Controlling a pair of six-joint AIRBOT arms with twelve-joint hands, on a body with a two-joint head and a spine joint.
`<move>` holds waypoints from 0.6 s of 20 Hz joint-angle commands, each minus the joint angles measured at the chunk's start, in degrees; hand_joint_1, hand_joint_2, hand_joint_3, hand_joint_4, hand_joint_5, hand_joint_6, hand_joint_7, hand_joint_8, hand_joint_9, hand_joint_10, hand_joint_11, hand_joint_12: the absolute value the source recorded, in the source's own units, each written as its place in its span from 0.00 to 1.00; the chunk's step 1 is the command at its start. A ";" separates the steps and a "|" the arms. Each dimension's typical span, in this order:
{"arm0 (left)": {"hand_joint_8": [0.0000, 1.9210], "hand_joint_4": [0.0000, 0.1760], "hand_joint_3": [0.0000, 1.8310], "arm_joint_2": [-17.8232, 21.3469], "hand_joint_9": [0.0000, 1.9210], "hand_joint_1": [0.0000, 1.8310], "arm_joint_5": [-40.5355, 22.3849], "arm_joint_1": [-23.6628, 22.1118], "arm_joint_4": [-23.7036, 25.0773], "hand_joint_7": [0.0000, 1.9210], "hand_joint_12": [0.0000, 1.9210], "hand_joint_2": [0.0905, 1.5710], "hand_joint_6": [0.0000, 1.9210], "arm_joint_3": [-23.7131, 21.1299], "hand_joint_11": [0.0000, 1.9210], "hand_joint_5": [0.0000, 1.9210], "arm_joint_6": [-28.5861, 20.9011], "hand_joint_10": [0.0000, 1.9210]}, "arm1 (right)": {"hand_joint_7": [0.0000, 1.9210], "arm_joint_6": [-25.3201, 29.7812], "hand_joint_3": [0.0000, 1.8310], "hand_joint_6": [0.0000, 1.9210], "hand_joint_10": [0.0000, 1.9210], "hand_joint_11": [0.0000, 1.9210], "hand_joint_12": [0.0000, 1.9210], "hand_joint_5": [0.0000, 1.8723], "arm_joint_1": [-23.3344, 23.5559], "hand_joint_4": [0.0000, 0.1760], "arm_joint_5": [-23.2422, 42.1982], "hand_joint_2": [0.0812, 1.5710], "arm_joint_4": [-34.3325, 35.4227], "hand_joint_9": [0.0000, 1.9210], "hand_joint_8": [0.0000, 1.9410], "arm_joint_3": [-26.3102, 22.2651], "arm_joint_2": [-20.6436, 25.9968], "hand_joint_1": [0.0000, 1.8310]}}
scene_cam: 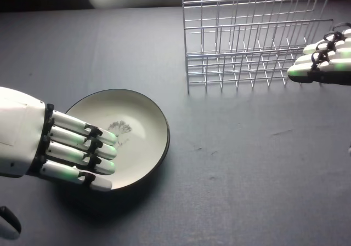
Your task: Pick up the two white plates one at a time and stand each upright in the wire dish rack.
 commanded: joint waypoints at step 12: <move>0.00 0.00 0.00 -3.24 0.00 0.00 6.45 2.54 -1.70 0.00 0.00 0.76 0.00 3.68 0.01 0.00 2.07 0.00 | 0.02 0.74 0.00 0.00 0.00 0.00 0.08 0.05 2.10 0.00 6.91 0.61 -0.31 0.00 0.00 0.51 -0.39 0.58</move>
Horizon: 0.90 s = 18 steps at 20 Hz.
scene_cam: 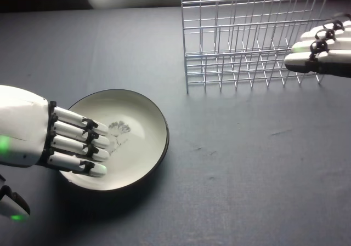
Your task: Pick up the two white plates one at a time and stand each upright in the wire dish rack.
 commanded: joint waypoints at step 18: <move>0.00 0.00 0.00 -2.51 0.00 0.00 2.43 2.39 0.83 0.00 0.00 0.76 0.00 6.17 0.00 0.00 -0.24 0.00 | 0.05 0.59 0.01 0.01 0.00 0.00 0.30 0.08 14.58 0.00 -6.06 0.63 -12.02 0.04 0.00 2.14 -10.31 0.76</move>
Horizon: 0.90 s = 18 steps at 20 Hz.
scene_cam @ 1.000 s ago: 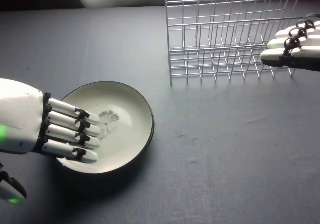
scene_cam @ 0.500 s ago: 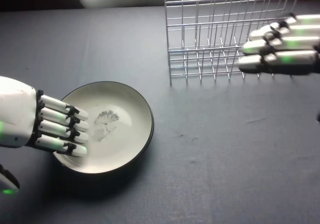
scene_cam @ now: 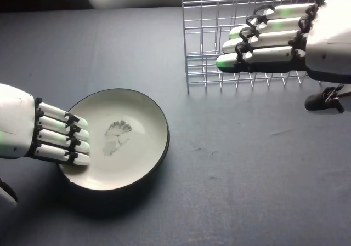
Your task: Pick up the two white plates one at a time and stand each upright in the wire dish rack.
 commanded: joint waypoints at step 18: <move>0.00 0.00 0.00 -3.77 0.00 0.00 4.61 3.44 -5.82 0.00 0.00 0.76 0.00 -7.04 0.00 0.00 -0.56 0.00 | 0.04 -1.48 0.00 0.00 0.00 0.00 0.28 0.07 -1.33 0.00 6.96 0.62 -2.31 0.05 0.00 0.26 -0.21 0.76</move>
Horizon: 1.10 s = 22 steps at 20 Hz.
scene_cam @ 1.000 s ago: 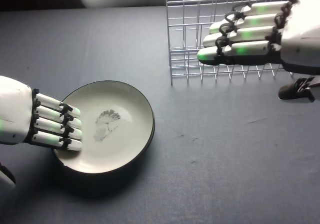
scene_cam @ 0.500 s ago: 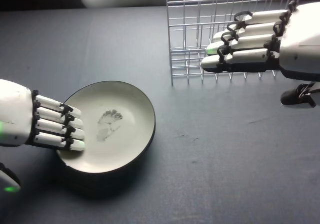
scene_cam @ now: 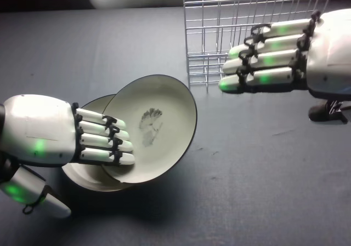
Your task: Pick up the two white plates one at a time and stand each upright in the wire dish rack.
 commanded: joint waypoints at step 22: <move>0.00 0.00 0.00 -1.78 0.00 0.00 1.06 -0.67 0.48 0.00 0.00 0.76 0.00 -3.76 0.00 0.01 0.68 0.00 | 0.07 -1.33 0.00 0.00 0.00 0.00 0.35 0.10 -2.06 0.00 -1.41 0.61 -0.01 0.09 0.00 12.58 -21.96 0.79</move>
